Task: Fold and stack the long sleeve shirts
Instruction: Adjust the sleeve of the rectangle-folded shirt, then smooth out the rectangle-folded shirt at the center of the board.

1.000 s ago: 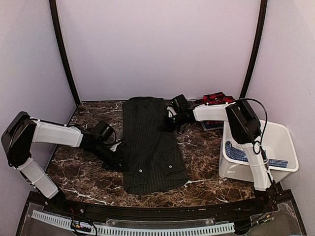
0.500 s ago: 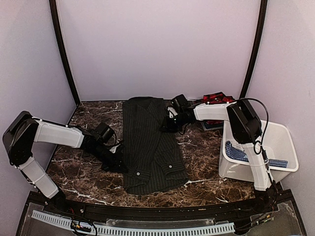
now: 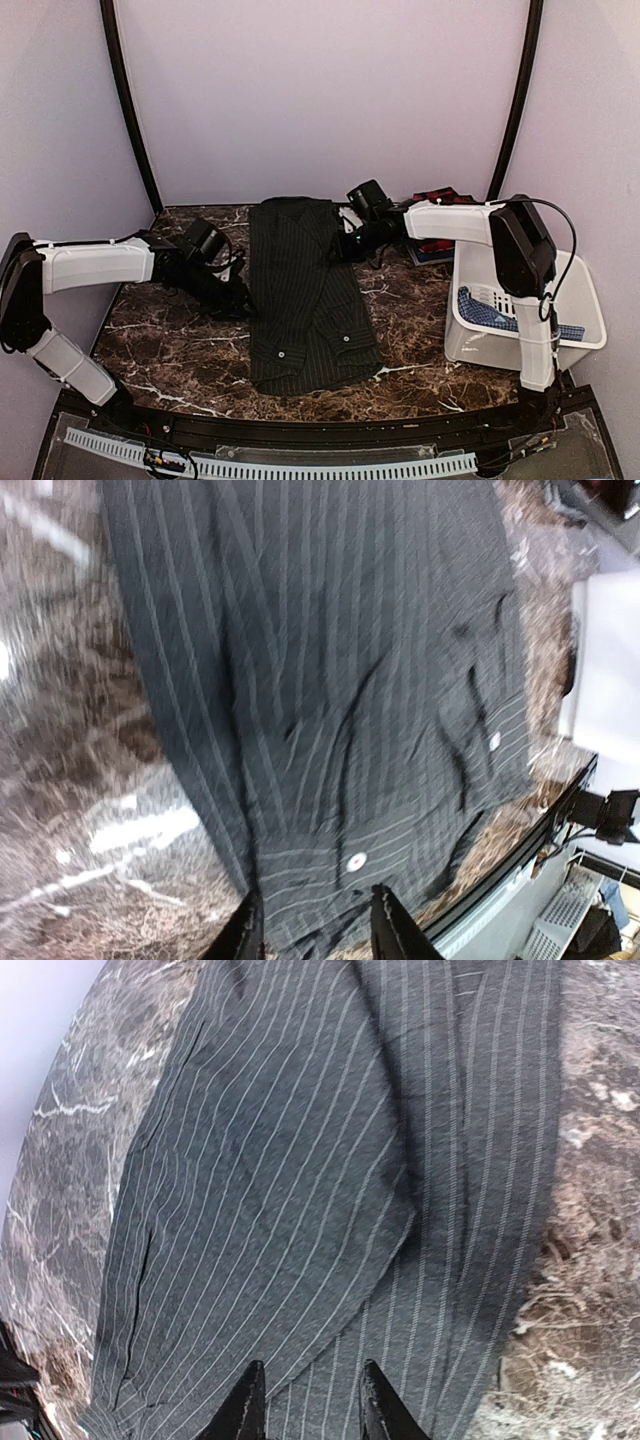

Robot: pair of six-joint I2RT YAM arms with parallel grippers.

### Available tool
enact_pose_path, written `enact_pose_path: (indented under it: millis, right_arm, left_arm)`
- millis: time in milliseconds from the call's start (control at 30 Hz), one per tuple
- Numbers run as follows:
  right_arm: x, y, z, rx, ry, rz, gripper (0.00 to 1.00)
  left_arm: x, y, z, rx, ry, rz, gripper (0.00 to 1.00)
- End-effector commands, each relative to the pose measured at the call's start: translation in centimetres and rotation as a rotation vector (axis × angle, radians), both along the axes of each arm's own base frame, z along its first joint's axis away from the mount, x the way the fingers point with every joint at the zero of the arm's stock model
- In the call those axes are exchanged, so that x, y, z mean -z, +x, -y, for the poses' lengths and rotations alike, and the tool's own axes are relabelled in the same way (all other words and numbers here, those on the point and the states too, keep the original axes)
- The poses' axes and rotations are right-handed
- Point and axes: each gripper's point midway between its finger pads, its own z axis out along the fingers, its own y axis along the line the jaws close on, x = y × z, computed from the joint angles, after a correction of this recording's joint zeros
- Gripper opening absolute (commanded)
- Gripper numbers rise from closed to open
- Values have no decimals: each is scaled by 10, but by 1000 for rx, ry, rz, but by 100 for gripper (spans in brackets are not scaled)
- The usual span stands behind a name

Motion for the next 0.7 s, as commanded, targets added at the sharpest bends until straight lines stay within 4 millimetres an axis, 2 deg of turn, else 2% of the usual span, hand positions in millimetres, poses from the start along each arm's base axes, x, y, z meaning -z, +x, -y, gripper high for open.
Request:
enact_pose_path:
  millis: [0, 133, 167, 200, 233, 267, 300, 333, 367, 400, 433, 467, 500, 533, 567, 600, 633, 667]
  right_arm:
    - [5, -21, -3, -57, -72, 21, 29]
    - [17, -39, -2, -80, -130, 18, 28]
    - [19, -43, 0, -80, -144, 20, 28]
    - [22, -47, 1, -83, -154, 17, 28]
    - [25, -52, 3, -86, -163, 13, 28]
    - [27, -57, 4, -91, -171, 10, 28]
    - [28, -62, 5, -94, -177, 9, 28]
    - [30, -67, 6, -99, -185, 8, 28]
    - [30, -73, 6, -107, -192, 8, 28]
    - [31, -78, 6, -113, -199, 9, 28]
    - [33, -85, 6, -122, -208, 7, 28]
    - [34, -90, 6, -133, -215, 8, 28]
    - [35, -97, 6, -145, -223, 7, 28]
    - [35, -103, 6, -154, -229, 10, 28]
    - [36, -108, 8, -163, -239, 11, 28]
    - [38, -114, 9, -173, -250, 13, 28]
    - [42, -120, 13, -182, -265, 10, 28]
    - [43, -125, 15, -193, -274, 10, 28]
  left_arm:
    - [-38, 42, 10, -31, -16, 198, 35]
    - [-48, 84, 39, -54, -91, 281, 35]
    - [-41, 94, 46, -59, -96, 276, 35]
    - [-50, 107, 55, -66, -127, 315, 35]
    - [-36, 114, 60, -68, -119, 301, 35]
    - [-46, 128, 69, -78, -152, 341, 34]
    - [-30, 136, 72, -88, -137, 325, 34]
    - [-39, 149, 79, -104, -167, 357, 34]
    - [-29, 160, 83, -114, -167, 366, 34]
    - [-31, 170, 86, -131, -172, 385, 33]
    - [-19, 181, 84, -160, -145, 393, 33]
    - [-21, 190, 84, -178, -148, 406, 33]
    - [-9, 199, 80, -201, -135, 404, 33]
    - [-9, 206, 80, -217, -142, 406, 33]
    - [3, 213, 75, -232, -134, 395, 33]
    - [3, 220, 75, -242, -139, 398, 33]
    - [16, 224, 70, -252, -121, 376, 33]
    - [16, 230, 69, -257, -121, 380, 33]
